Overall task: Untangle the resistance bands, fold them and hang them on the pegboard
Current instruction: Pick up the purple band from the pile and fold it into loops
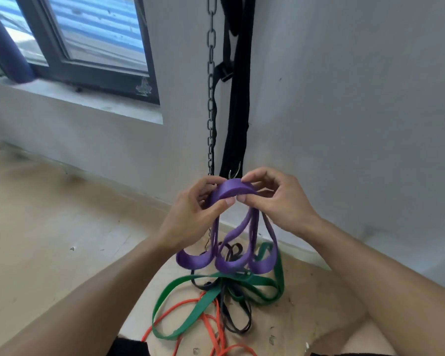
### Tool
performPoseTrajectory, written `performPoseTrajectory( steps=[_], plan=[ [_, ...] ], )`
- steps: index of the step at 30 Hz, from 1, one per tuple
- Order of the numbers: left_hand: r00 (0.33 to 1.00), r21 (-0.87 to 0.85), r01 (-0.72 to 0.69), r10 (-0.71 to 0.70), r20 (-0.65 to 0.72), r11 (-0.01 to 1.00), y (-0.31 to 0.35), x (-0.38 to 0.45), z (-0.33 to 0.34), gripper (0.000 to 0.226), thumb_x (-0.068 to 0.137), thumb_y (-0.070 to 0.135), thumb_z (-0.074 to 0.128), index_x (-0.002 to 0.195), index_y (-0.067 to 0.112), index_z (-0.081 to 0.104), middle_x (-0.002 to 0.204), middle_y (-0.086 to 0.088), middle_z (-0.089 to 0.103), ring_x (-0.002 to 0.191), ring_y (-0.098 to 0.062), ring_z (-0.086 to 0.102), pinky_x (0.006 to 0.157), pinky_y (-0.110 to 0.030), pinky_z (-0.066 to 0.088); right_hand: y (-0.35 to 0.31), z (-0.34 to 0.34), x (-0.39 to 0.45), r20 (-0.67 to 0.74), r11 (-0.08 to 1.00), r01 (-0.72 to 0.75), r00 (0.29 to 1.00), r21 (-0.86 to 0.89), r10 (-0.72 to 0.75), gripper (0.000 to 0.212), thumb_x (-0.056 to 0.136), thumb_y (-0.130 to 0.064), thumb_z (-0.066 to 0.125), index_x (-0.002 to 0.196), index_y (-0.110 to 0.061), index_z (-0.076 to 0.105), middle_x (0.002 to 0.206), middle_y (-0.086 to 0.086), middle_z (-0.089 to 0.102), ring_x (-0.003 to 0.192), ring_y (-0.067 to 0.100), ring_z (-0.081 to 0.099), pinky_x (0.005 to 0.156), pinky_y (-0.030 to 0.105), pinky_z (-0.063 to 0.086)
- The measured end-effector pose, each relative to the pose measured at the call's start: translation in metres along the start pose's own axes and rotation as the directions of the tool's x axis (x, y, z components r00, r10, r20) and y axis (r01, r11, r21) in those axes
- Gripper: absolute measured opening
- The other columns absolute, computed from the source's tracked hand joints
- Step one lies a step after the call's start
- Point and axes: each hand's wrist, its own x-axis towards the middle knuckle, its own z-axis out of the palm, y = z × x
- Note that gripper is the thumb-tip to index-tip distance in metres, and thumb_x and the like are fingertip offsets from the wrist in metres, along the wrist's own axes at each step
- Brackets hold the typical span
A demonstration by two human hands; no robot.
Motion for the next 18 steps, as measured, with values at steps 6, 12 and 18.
performPoseTrajectory(
  steps=[6, 12, 18],
  plan=[
    [0.862, 0.443, -0.354, 0.471, -0.188, 0.824, 0.056, 0.027, -0.010, 0.041, 0.079, 0.034, 0.085, 0.112, 0.015, 0.070, 0.116, 0.005, 0.068, 0.102, -0.011, 0.067, 0.085, -0.028, 0.057, -0.069, -0.051, 0.003, -0.075, 0.996, 0.053, 0.995, -0.074, -0.059, 0.025, 0.080, -0.021, 0.089, 0.099, -0.032, 0.075, 0.091, -0.016, 0.078, 0.083, 0.006, 0.074, 0.079, 0.023, 0.061],
    [0.751, 0.357, -0.520, 0.614, -0.243, 0.776, 0.150, 0.079, 0.000, 0.015, 0.083, 0.023, 0.082, 0.096, 0.020, 0.075, 0.087, 0.015, 0.070, 0.078, -0.006, 0.068, 0.067, -0.030, 0.059, -0.136, -0.129, 0.016, -0.232, 0.973, 0.128, 0.957, -0.194, -0.172, 0.032, 0.076, -0.028, 0.092, 0.101, -0.029, 0.072, 0.095, -0.011, 0.078, 0.085, 0.008, 0.074, 0.079, 0.023, 0.061],
    [0.724, 0.307, -0.562, 0.636, -0.265, 0.768, 0.259, 0.119, 0.014, 0.014, 0.088, 0.035, 0.073, 0.100, 0.028, 0.072, 0.093, 0.019, 0.068, 0.087, 0.001, 0.065, 0.074, -0.030, 0.060, -0.202, -0.201, 0.024, -0.413, 0.952, 0.217, 0.863, -0.217, -0.291, 0.028, 0.081, -0.024, 0.089, 0.100, -0.021, 0.069, 0.095, -0.003, 0.078, 0.082, 0.009, 0.073, 0.080, 0.028, 0.061]
  ],
)
